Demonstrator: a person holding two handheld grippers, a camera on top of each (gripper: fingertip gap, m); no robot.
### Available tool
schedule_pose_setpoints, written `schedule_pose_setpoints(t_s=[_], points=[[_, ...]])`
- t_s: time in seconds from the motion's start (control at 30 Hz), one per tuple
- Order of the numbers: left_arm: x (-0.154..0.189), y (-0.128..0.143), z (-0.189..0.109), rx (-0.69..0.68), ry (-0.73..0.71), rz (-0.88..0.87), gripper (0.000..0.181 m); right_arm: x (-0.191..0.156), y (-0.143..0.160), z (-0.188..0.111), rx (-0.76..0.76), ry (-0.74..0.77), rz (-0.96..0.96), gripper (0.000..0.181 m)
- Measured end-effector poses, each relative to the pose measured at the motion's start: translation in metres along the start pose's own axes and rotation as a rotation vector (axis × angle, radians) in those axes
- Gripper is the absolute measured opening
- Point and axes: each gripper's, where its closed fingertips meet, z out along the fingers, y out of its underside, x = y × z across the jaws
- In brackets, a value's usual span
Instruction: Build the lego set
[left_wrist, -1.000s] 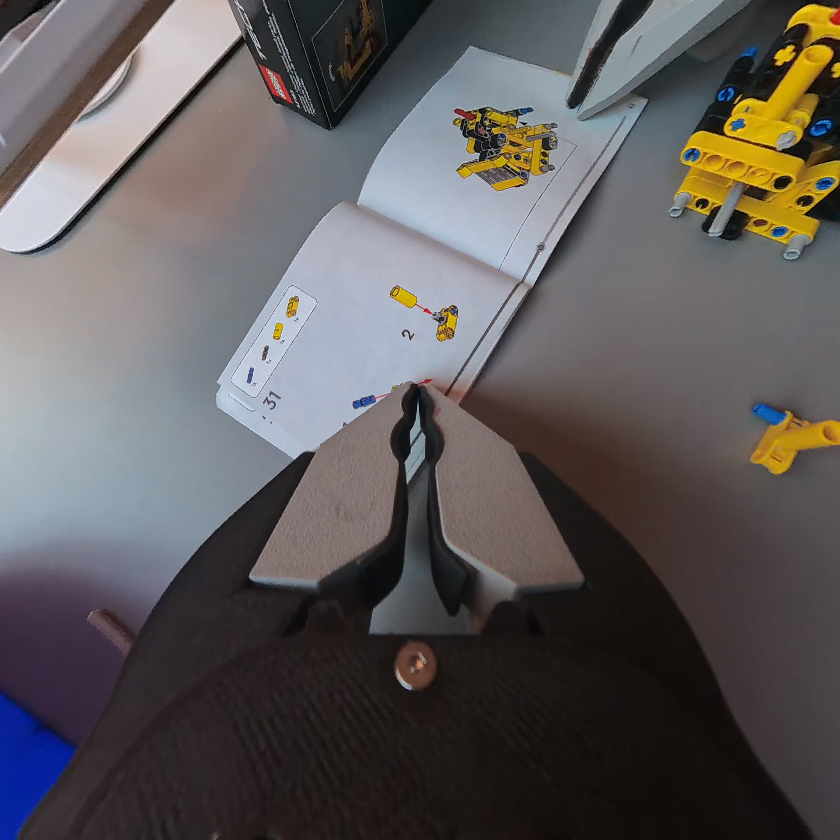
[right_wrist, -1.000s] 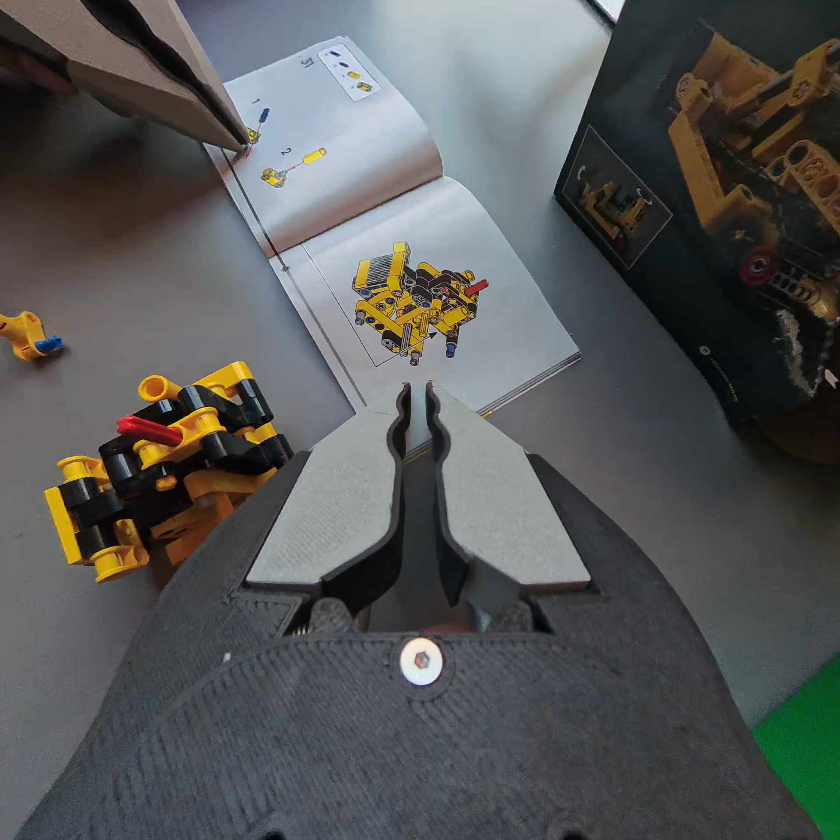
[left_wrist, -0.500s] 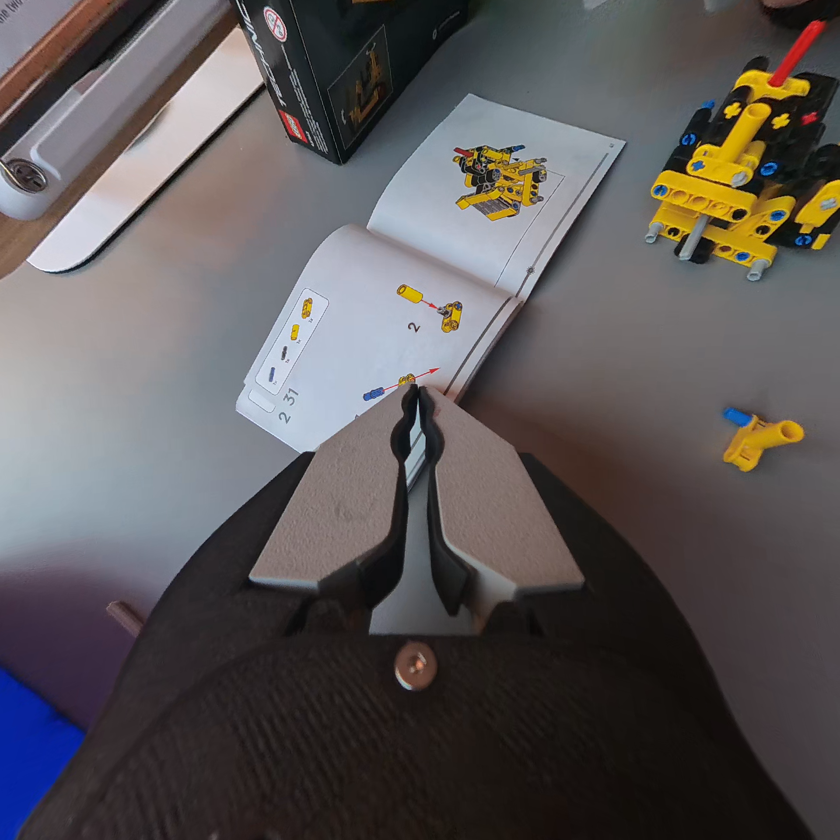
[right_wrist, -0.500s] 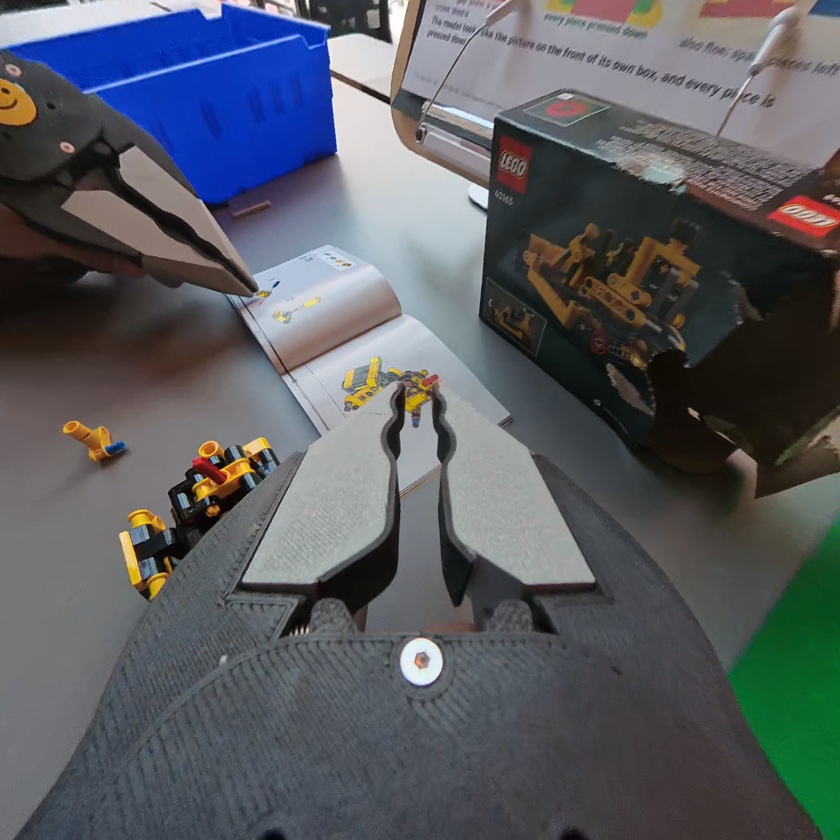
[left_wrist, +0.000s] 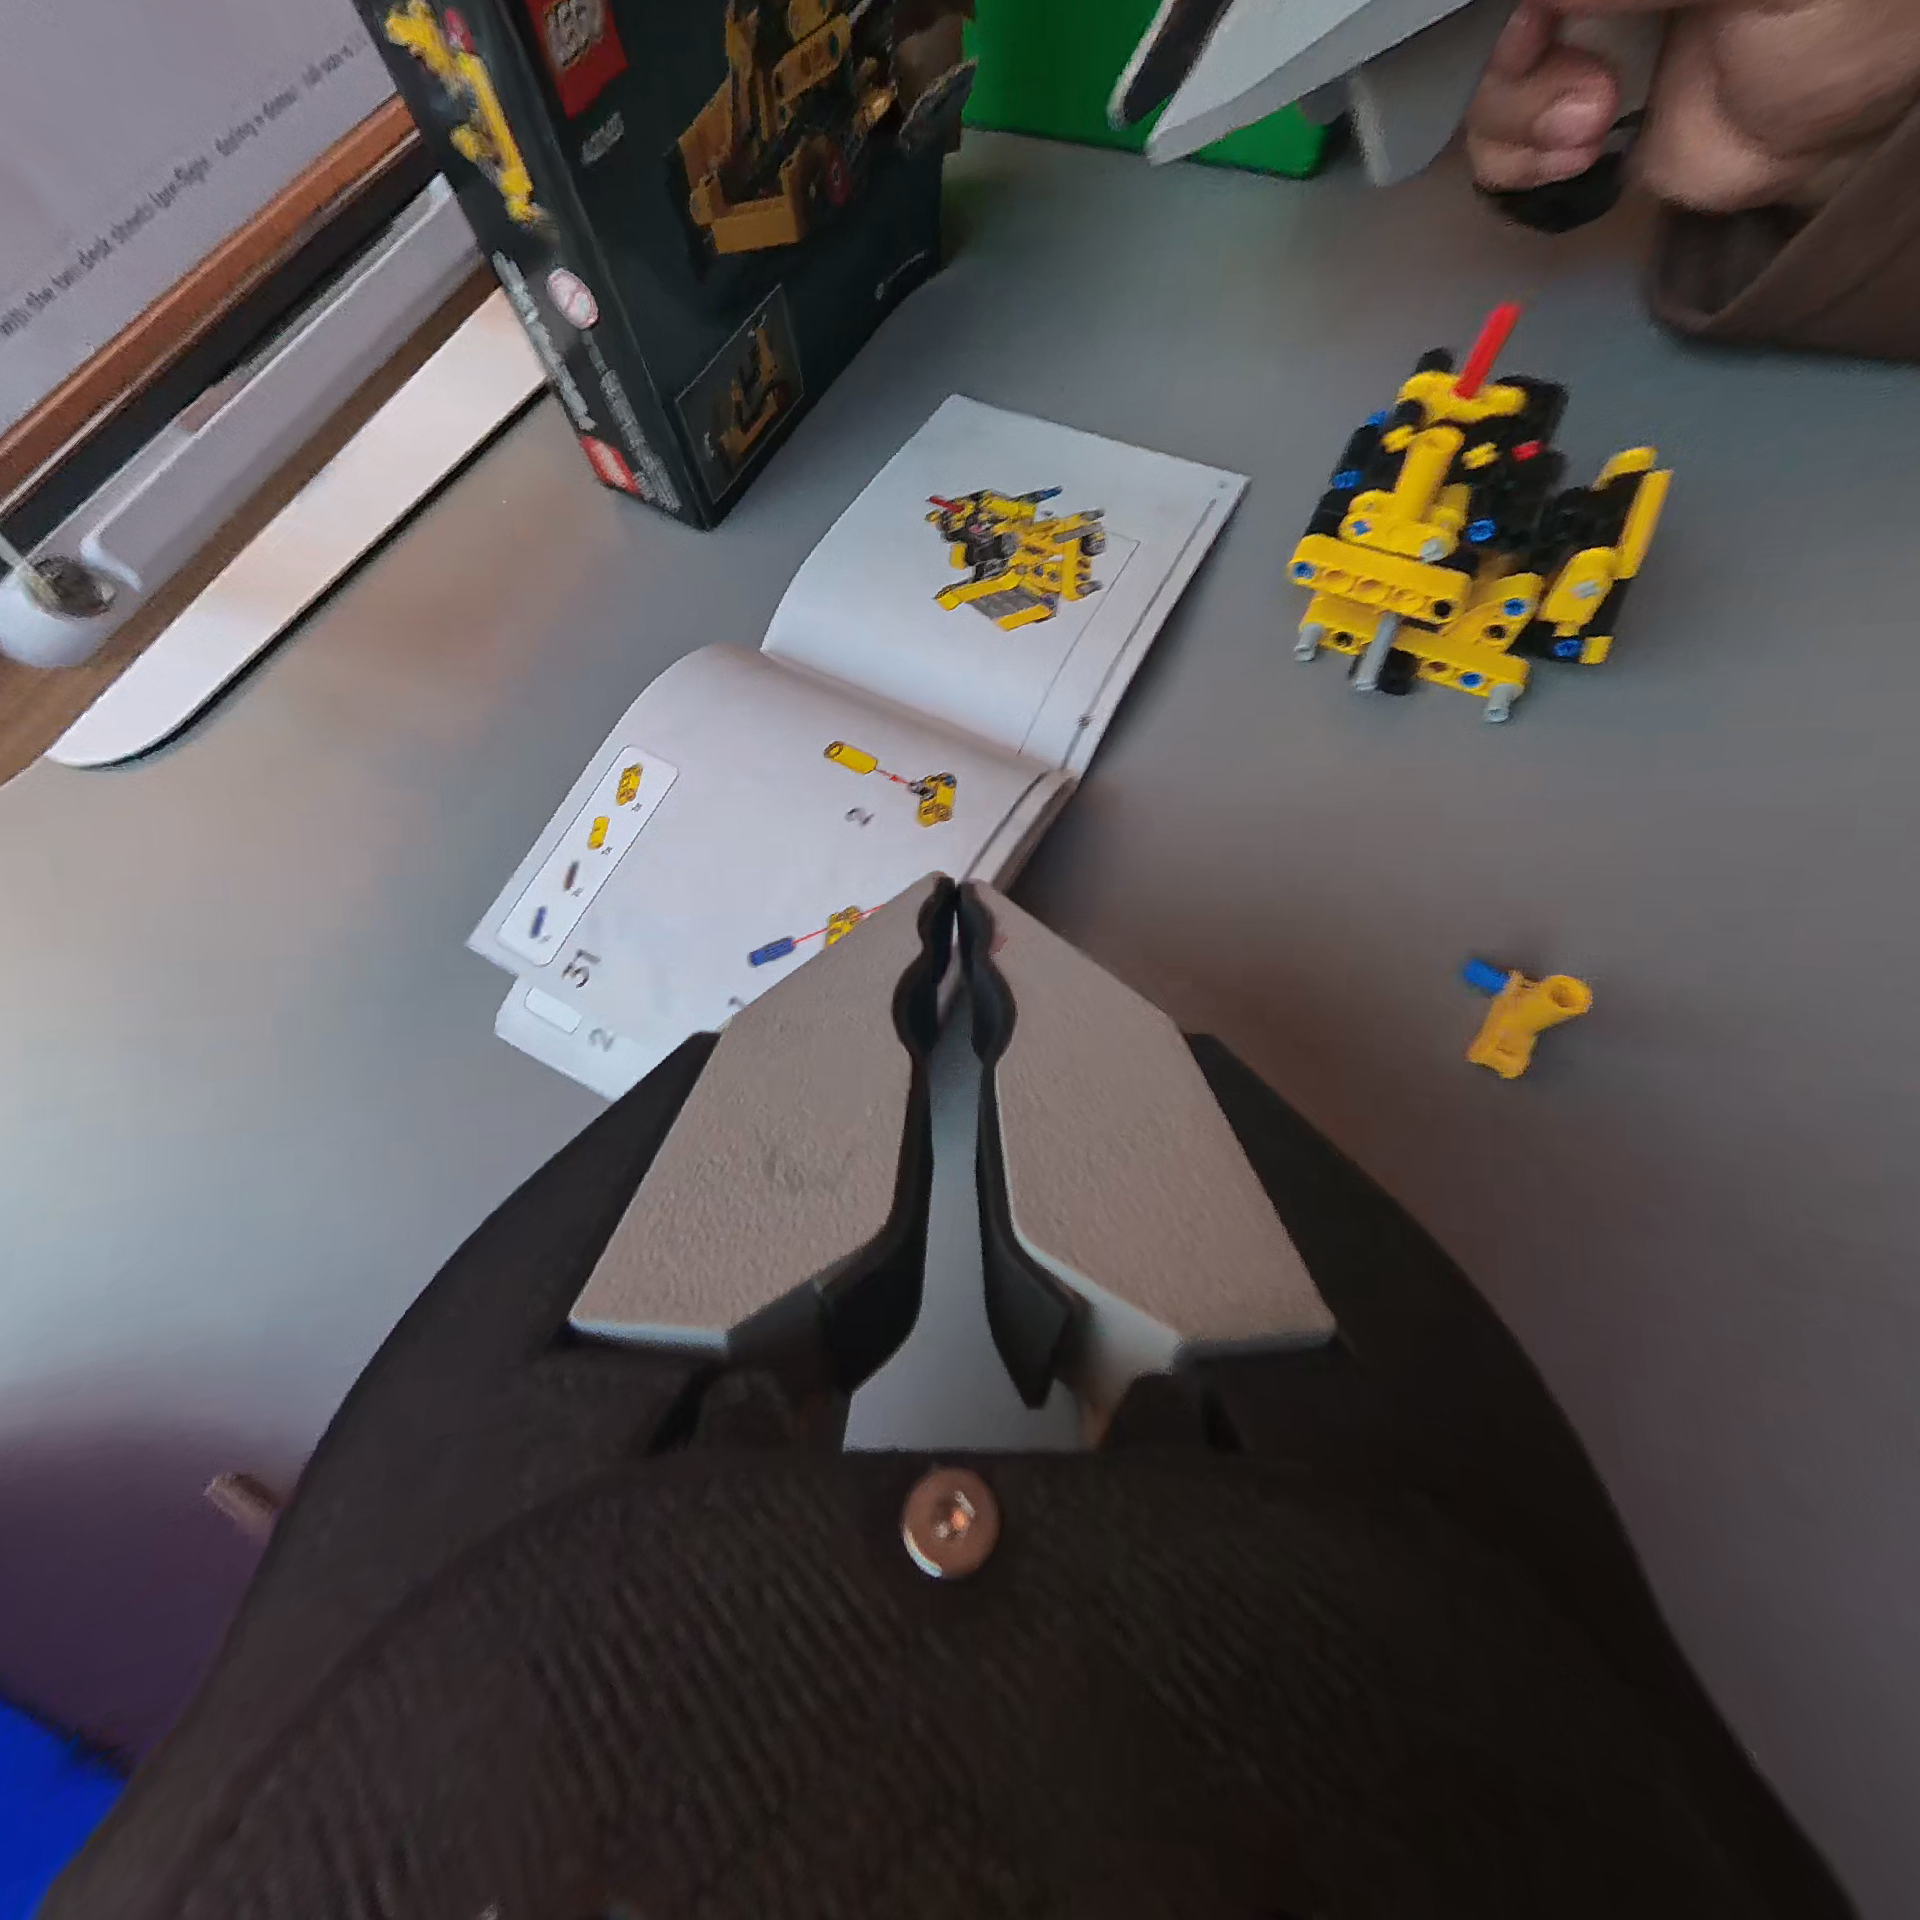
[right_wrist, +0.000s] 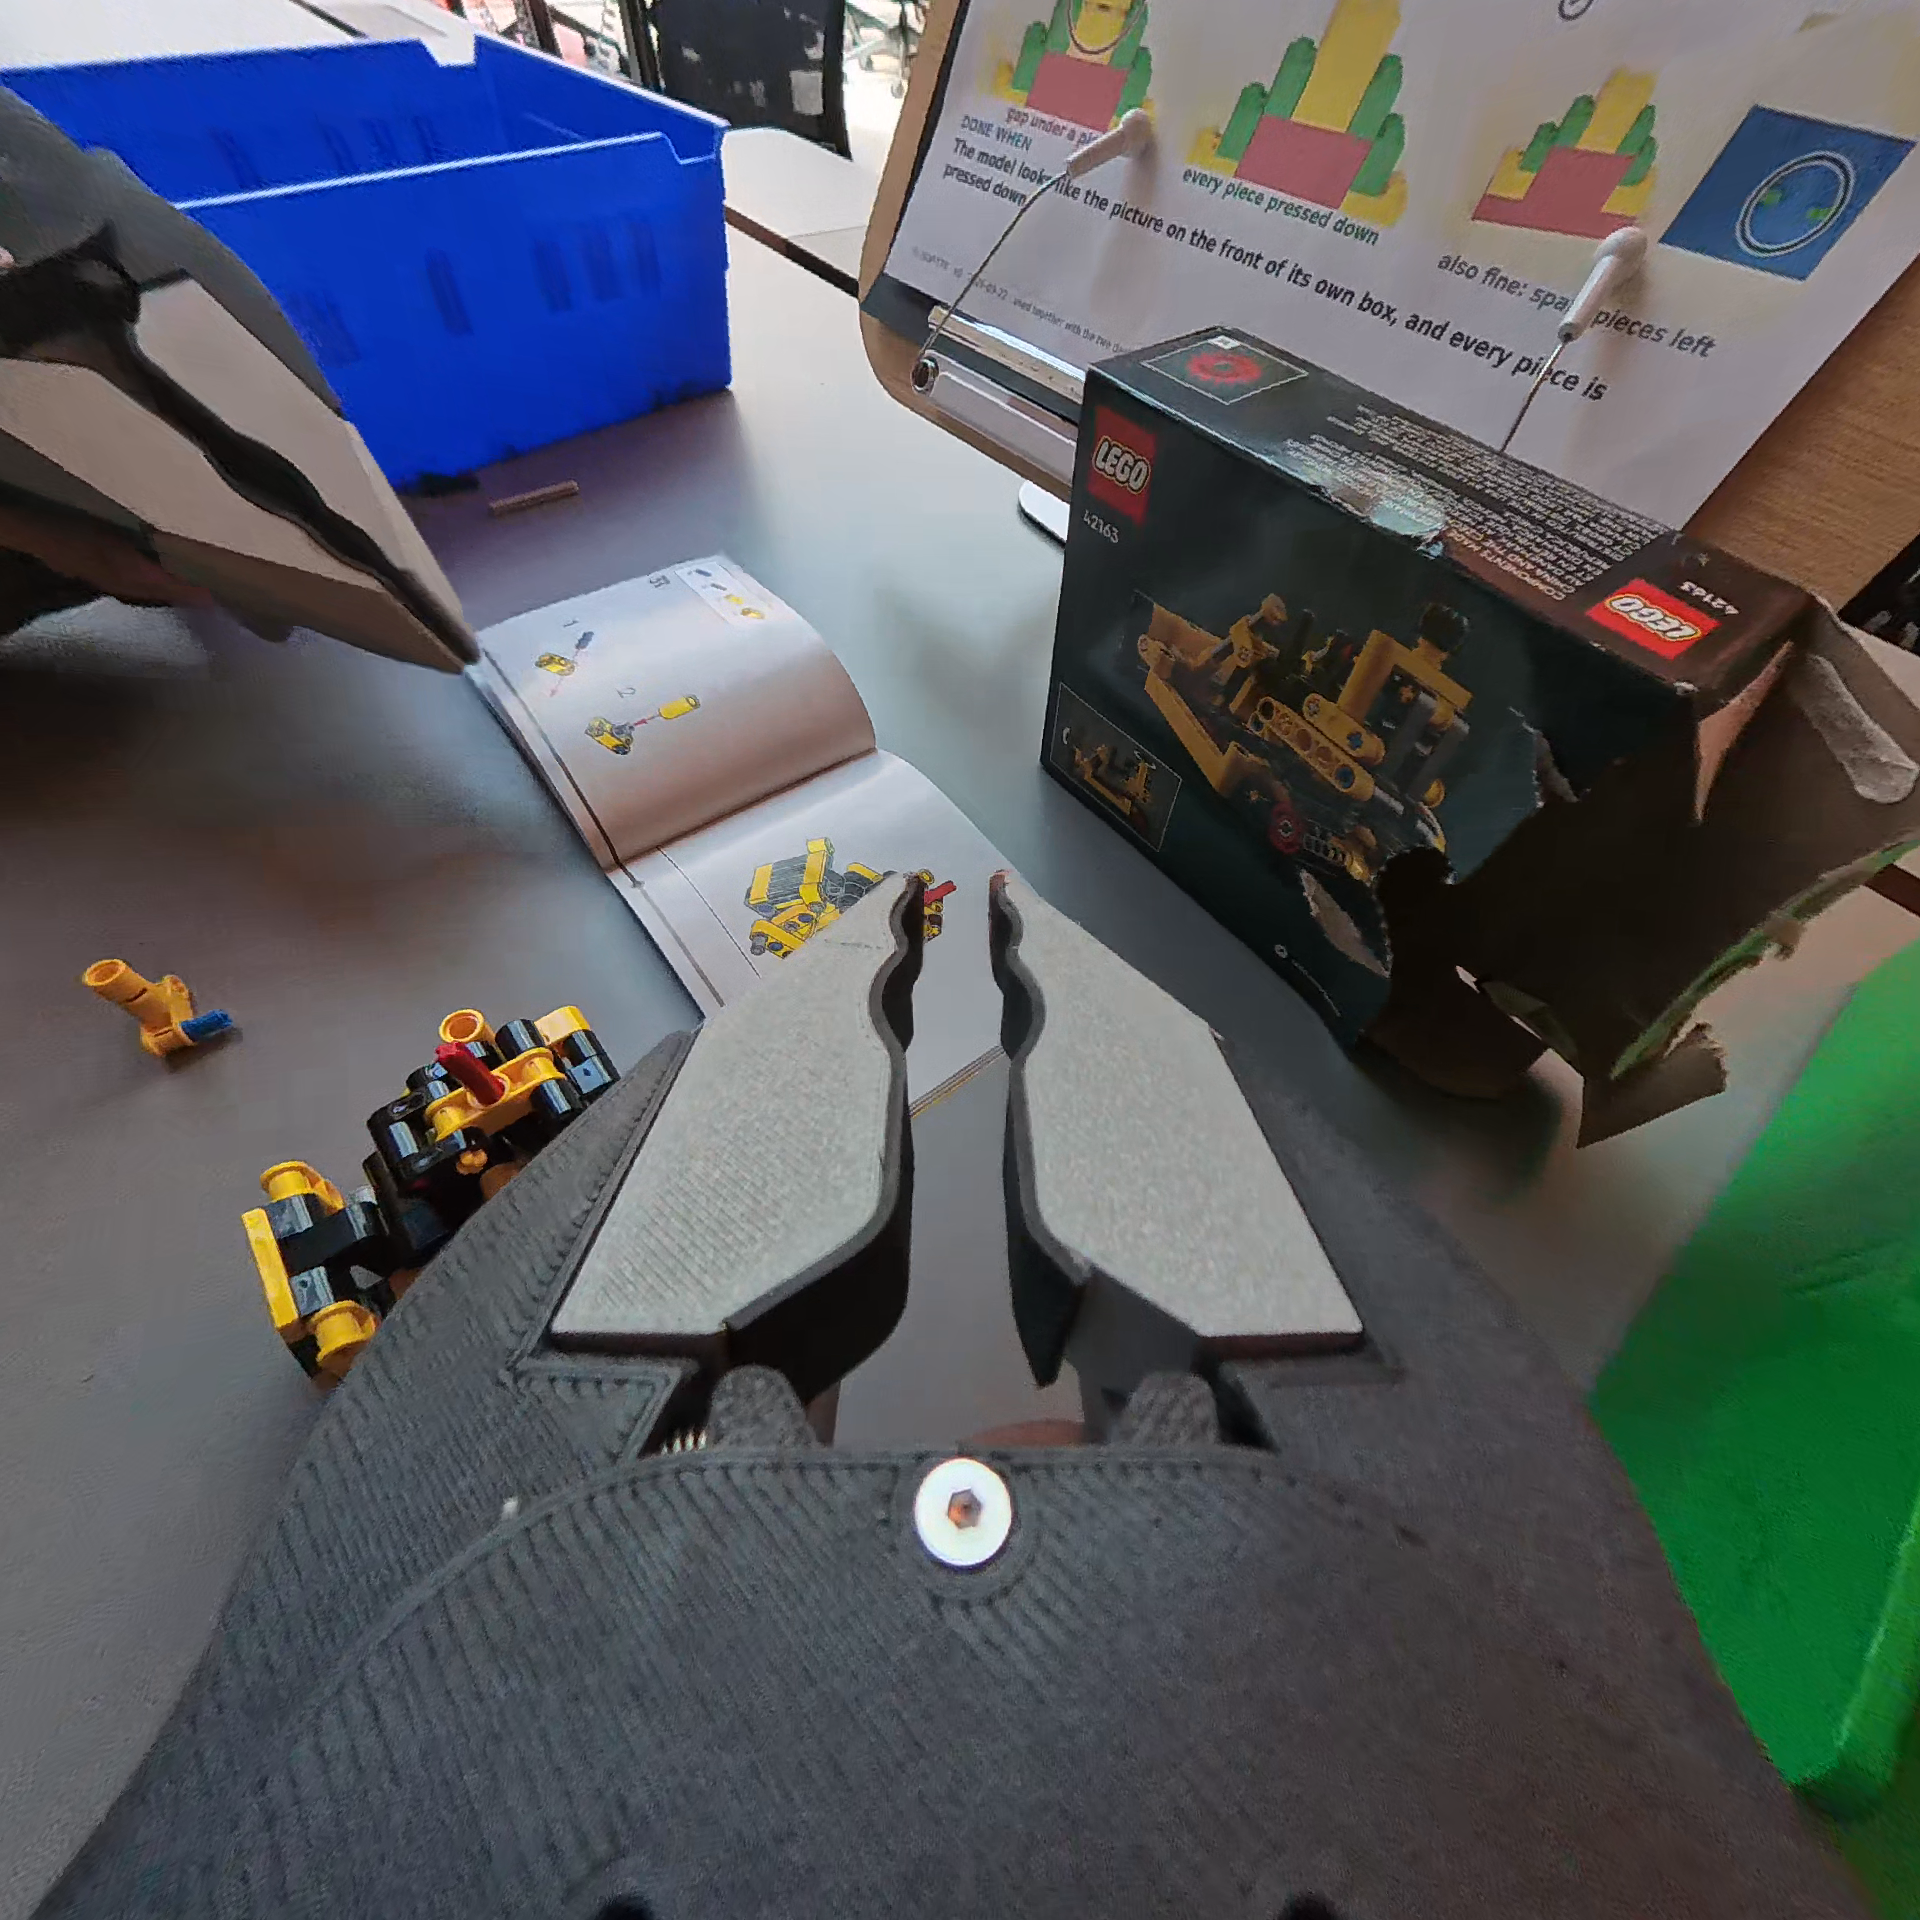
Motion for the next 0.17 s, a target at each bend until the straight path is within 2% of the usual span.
schedule_pose_setpoints(t_s=[0.07, 0.17], points=[[0.016, -0.009, -0.006, 0.040, 0.086, 0.013, 0.000, 0.000, -0.002, -0.002, 0.010, -0.004, -0.002, 0.010], [0.058, -0.010, -0.016, 0.025, 0.317, 0.028, 0.002, 0.001, -0.007, -0.006, 0.035, 0.003, -0.012, 0.010]])
